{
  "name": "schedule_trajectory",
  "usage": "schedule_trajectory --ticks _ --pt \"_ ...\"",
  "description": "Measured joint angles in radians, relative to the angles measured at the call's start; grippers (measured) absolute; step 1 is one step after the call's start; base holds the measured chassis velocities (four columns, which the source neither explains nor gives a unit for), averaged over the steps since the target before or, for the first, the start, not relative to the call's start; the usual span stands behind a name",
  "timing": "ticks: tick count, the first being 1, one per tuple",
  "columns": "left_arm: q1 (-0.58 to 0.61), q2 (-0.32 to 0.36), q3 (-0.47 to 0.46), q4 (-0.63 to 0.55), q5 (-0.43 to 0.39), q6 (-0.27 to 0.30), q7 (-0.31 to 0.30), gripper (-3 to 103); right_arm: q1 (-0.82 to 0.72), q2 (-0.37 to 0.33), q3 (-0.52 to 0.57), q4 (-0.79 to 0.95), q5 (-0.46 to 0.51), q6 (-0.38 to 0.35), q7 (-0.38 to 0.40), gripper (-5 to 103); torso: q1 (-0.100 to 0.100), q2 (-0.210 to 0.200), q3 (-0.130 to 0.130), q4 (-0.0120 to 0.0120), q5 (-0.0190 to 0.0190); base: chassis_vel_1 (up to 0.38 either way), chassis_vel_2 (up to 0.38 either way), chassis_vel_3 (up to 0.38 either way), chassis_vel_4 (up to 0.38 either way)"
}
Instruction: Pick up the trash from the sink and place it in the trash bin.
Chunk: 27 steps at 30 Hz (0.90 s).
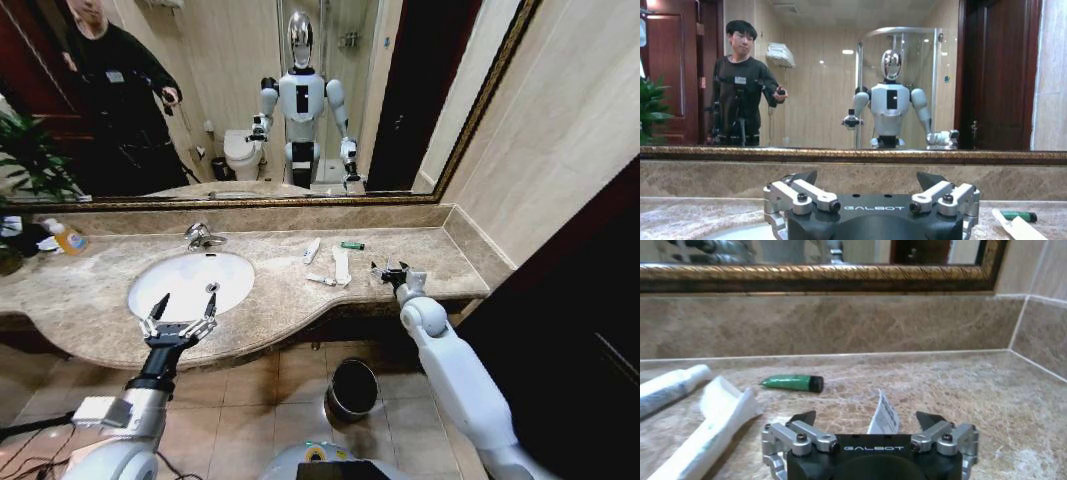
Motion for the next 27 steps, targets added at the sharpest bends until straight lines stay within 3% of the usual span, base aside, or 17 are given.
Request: schedule_trajectory --ticks 6,16,20,22,23,27 --pt "0.000 0.000 0.000 0.000 0.000 0.000 0.000 100 0.012 0.002 0.007 -0.033 0.013 -0.015 0.013 86 0.000 0.000 0.000 0.0000 0.0001 0.000 0.000 0.000 0.000" --pt "0.000 0.000 0.000 0.000 0.000 0.000 0.000 100 -0.002 0.000 0.023 -0.060 -0.029 0.003 0.002 42 0.000 0.000 0.000 -0.0001 0.0002 0.000 0.000 0.000 0.000" --pt "0.000 0.000 0.000 0.000 0.000 0.000 0.000 100 -0.009 0.003 0.022 -0.060 -0.048 0.011 -0.009 37 0.000 0.000 0.000 -0.0001 0.0000 0.000 0.000 0.000 0.000" --pt "0.000 0.000 0.000 0.000 0.000 0.000 0.000 100 -0.015 0.005 0.020 -0.060 -0.059 0.017 -0.015 21 0.000 0.000 0.000 0.0000 0.0001 0.000 0.000 0.000 0.000" --pt "0.000 0.000 0.000 0.000 0.000 0.000 0.000 100 -0.015 0.005 0.020 -0.060 -0.059 0.017 -0.015 21 0.000 0.000 0.000 0.0000 0.0001 0.000 0.000 0.000 0.000" --pt "0.000 0.000 0.000 0.000 0.000 0.000 0.000 100 -0.031 0.005 0.020 -0.039 -0.069 0.033 -0.018 3 0.000 0.000 0.000 -0.0001 0.0002 0.000 0.000 0.000 0.000"
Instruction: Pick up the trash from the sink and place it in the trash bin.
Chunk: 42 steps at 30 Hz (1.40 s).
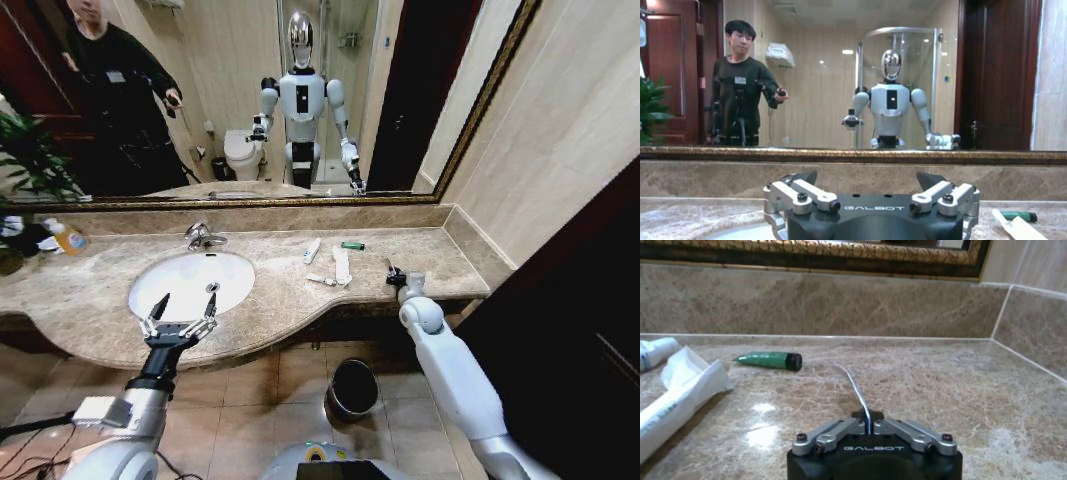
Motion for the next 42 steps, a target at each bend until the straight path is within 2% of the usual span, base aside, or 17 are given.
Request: schedule_trajectory --ticks 5,12,16,23,31,34,35,37,38,42 --pt "0.000 0.000 0.000 0.000 0.000 0.000 0.000 100 -0.028 -0.007 0.008 0.053 -0.011 0.008 0.003 1 0.000 0.000 0.000 0.0001 0.0000 0.000 0.000 0.000 0.000" --pt "0.000 0.000 0.000 0.000 0.000 0.000 0.000 100 -0.137 -0.061 0.052 0.286 0.028 0.004 0.011 1 0.000 0.000 0.000 0.0000 -0.0002 0.000 0.000 0.000 0.000" --pt "0.000 0.000 0.000 0.000 0.000 0.000 0.000 100 -0.254 -0.100 0.088 0.453 0.119 -0.004 0.024 1 0.000 0.000 0.000 -0.0001 -0.0001 0.000 0.000 0.000 0.000" --pt "0.000 0.000 0.000 0.000 0.000 0.000 0.000 100 -0.455 -0.098 0.123 0.634 0.147 -0.004 0.028 1 0.000 0.000 0.000 -0.0001 -0.0002 0.000 0.000 0.000 0.000" --pt "0.000 0.000 0.000 0.000 0.000 0.000 0.000 100 -0.701 -0.025 0.128 0.718 0.061 0.037 0.011 1 0.000 0.000 0.000 -0.0001 -0.0001 0.000 0.000 0.000 0.000" --pt "0.000 0.000 0.000 0.000 0.000 0.000 0.000 100 -0.812 -0.008 0.114 0.673 -0.046 0.127 -0.024 1 0.000 0.000 0.000 -0.0001 -0.0001 0.000 0.000 0.000 0.000" --pt "0.000 0.000 0.000 0.000 0.000 0.000 0.000 100 -0.812 -0.008 0.114 0.673 -0.046 0.127 -0.024 1 0.000 0.000 0.000 -0.0001 -0.0001 0.000 0.000 0.000 0.000" --pt "0.000 0.000 0.000 0.000 0.000 0.000 0.000 100 -0.872 0.003 0.106 0.604 -0.144 0.193 -0.071 1 0.000 0.000 0.000 -0.0001 -0.0002 0.000 0.000 0.000 0.000" --pt "0.000 0.000 0.000 0.000 0.000 0.000 0.000 100 -0.872 0.003 0.106 0.604 -0.144 0.193 -0.071 1 0.000 0.000 0.000 -0.0001 -0.0002 0.000 0.000 0.000 0.000" --pt "0.000 0.000 0.000 0.000 0.000 0.000 0.000 100 -0.878 0.062 0.078 0.466 -0.271 0.276 -0.096 1 0.000 0.000 0.000 -0.0001 -0.0001 0.000 0.000 0.000 0.000"
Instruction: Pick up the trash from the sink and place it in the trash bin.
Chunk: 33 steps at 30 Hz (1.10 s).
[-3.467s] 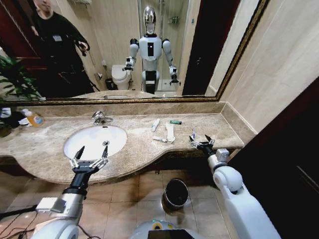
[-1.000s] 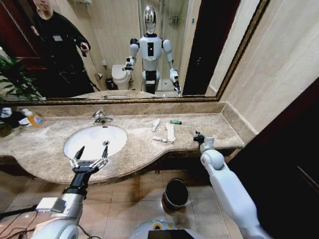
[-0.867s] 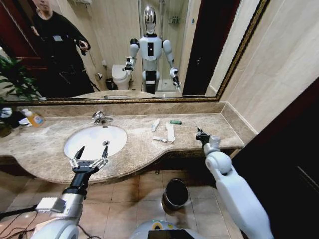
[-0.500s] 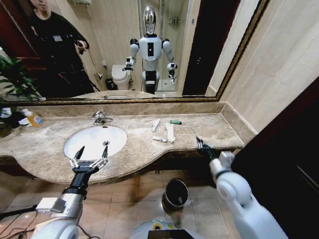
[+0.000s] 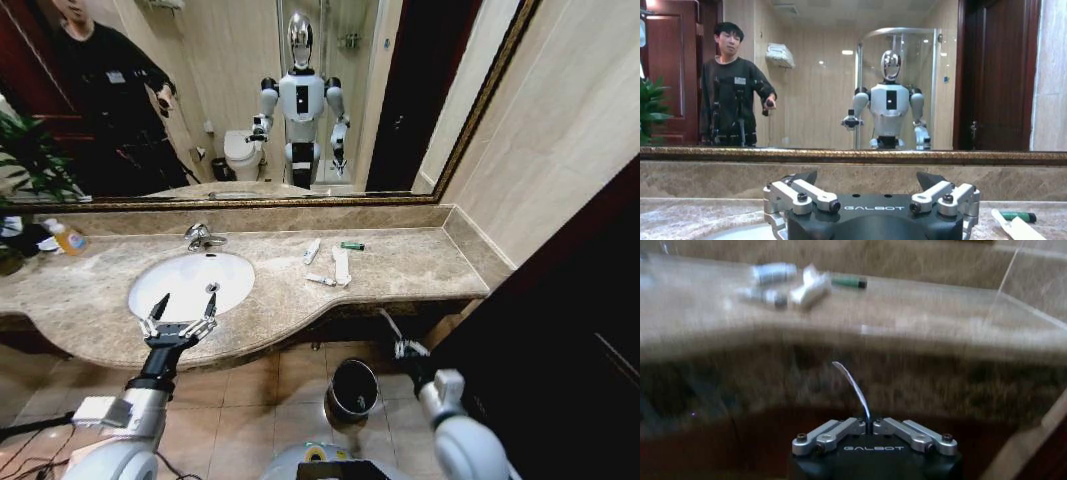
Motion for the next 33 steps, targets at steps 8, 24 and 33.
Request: schedule_trajectory --ticks 8,24,33 --pt "0.000 0.000 0.000 0.000 0.000 0.000 0.000 100 0.100 0.142 -0.017 -0.314 -0.083 0.090 -0.060 1 0.000 0.000 0.000 0.0000 0.0000 0.000 0.000 0.000 0.000" --pt "0.000 0.000 0.000 0.000 0.000 0.000 0.000 100 0.350 0.238 -0.002 -0.726 0.063 0.043 -0.132 1 0.000 0.000 0.000 0.0001 -0.0001 0.000 0.000 0.000 0.000" --pt "0.000 0.000 0.000 0.000 0.000 0.000 0.000 100 0.443 0.259 0.017 -0.888 0.057 0.134 -0.148 1 0.000 0.000 0.000 0.0001 -0.0001 0.000 0.000 0.000 0.000"
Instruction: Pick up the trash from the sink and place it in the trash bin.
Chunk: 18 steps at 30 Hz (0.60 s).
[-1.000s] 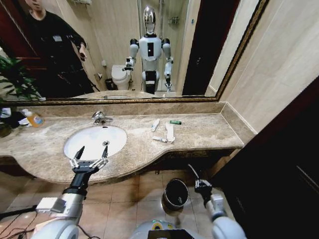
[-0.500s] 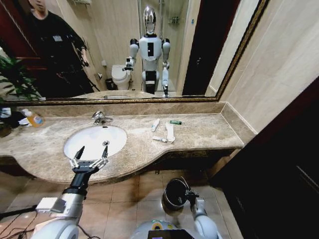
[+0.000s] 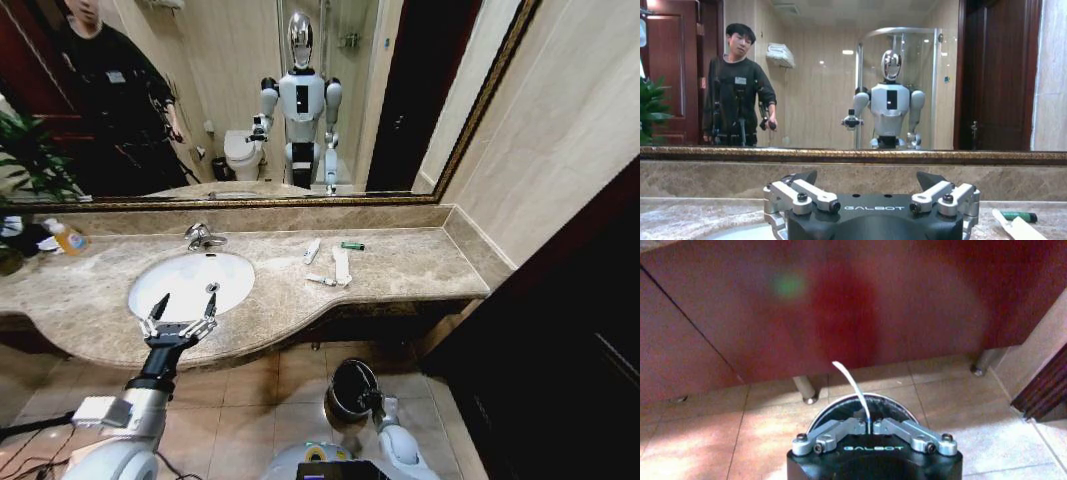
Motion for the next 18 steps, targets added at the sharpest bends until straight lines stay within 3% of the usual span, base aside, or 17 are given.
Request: schedule_trajectory --ticks 18 --pt "0.000 0.000 0.000 0.000 0.000 0.000 0.000 100 0.036 0.023 -0.012 -0.029 0.009 0.010 0.003 1 0.000 0.000 0.000 0.0000 0.0000 0.000 0.000 0.000 0.000"
